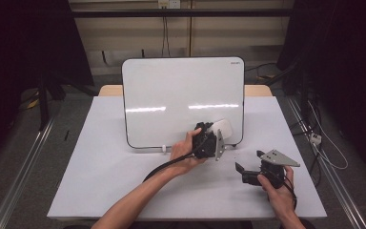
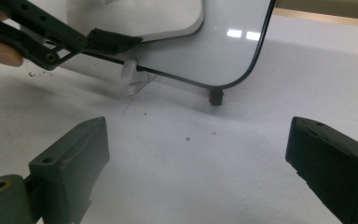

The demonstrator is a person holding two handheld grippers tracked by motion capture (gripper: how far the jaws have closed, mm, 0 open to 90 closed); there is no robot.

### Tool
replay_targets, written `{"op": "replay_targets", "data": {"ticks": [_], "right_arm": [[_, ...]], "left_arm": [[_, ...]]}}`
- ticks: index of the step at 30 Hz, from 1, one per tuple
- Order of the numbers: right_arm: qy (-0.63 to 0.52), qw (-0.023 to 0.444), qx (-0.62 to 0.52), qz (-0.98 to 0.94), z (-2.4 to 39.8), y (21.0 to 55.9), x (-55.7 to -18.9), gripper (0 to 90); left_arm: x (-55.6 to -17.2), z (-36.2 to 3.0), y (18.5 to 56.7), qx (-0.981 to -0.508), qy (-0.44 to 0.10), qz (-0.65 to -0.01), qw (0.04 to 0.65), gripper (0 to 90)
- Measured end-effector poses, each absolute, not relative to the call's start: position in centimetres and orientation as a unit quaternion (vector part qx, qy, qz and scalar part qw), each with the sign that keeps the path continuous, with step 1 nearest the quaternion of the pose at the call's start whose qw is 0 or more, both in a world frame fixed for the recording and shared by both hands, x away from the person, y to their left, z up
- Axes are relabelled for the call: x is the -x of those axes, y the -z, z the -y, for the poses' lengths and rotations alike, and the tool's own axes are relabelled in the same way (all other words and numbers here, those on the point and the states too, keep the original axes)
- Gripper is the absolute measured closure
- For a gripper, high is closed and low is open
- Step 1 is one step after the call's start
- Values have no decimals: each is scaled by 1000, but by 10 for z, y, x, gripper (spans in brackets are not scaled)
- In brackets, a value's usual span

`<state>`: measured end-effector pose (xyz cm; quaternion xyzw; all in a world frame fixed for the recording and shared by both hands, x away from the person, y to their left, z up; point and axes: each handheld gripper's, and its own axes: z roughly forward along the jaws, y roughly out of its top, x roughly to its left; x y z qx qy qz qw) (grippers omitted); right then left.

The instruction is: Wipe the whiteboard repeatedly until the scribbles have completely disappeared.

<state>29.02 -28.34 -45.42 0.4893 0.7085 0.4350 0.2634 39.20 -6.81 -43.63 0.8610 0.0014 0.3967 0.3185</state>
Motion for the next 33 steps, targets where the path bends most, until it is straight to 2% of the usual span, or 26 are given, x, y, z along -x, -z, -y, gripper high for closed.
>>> {"op": "replay_targets", "data": {"ticks": [10, 20, 33], "right_arm": [[-435, 265, -489, -708, 284, 454, -290, 61], [-434, 266, -488, -709, 284, 454, -290, 61], [-434, 266, -487, -709, 283, 454, -290, 61]], "left_arm": [[-391, 44, 436, -862, -396, -25, 315, 311], [-402, 23, 421, -851, -402, -90, 325, 311], [-411, 8, 411, -850, -348, -135, 372, 312]]}}
